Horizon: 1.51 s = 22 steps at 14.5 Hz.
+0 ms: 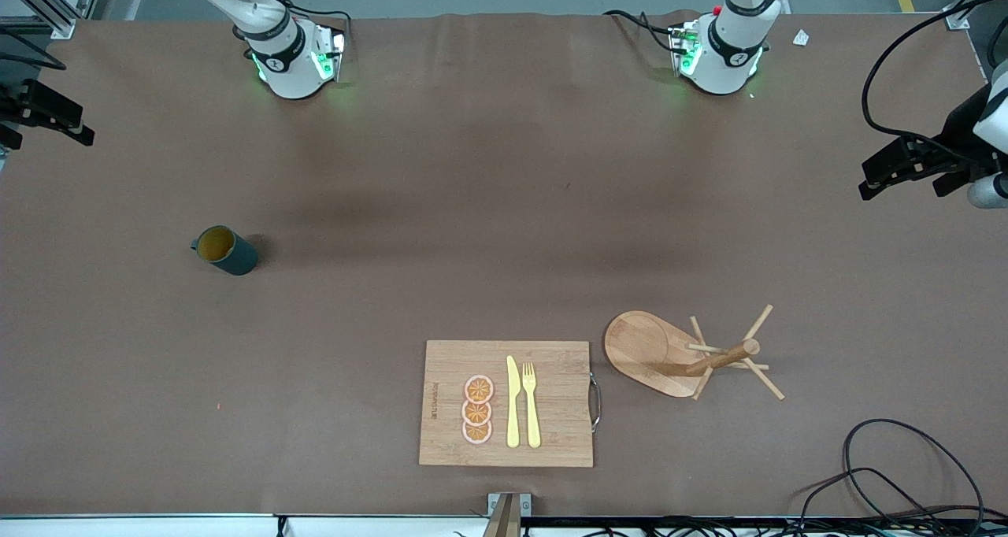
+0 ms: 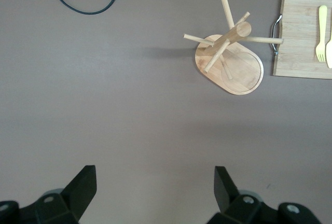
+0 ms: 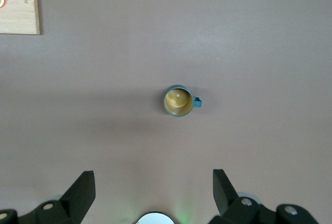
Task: Pass cup and hang on rack
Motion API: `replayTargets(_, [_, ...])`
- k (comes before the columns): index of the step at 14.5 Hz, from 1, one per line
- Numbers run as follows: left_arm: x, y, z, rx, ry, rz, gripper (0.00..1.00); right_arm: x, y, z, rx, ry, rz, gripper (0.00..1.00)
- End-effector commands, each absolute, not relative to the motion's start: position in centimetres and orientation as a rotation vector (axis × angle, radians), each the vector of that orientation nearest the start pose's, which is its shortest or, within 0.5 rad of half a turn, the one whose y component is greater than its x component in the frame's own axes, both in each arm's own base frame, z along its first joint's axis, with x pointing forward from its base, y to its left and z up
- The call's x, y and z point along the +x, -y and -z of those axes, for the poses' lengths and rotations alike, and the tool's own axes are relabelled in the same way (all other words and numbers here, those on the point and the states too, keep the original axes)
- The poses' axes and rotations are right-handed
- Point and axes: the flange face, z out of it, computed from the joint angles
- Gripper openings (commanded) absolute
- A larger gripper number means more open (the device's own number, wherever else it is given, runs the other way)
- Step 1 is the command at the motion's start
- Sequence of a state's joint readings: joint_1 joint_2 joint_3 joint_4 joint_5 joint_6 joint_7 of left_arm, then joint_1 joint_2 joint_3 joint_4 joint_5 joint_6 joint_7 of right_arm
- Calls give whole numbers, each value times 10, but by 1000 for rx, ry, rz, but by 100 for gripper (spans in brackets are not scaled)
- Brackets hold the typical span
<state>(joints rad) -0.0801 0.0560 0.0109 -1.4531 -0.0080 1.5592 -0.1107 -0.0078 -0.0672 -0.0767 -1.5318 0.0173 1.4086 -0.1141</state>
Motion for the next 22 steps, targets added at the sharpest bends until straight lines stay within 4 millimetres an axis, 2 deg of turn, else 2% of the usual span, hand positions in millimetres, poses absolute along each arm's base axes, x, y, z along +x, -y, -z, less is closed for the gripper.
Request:
replayTargets(1, [572,39,-651,-3138,48,92,100,507,43,-669,-3121,74,-82,100])
replayTargets(13, [572,38,-652,-3138,51,94,100,504,41,-667,-3119,-14,-125,100])
replayTargets(22, [571,38,-652,-3136,51,92,100,506,41,-667,-3138,17,-109,100])
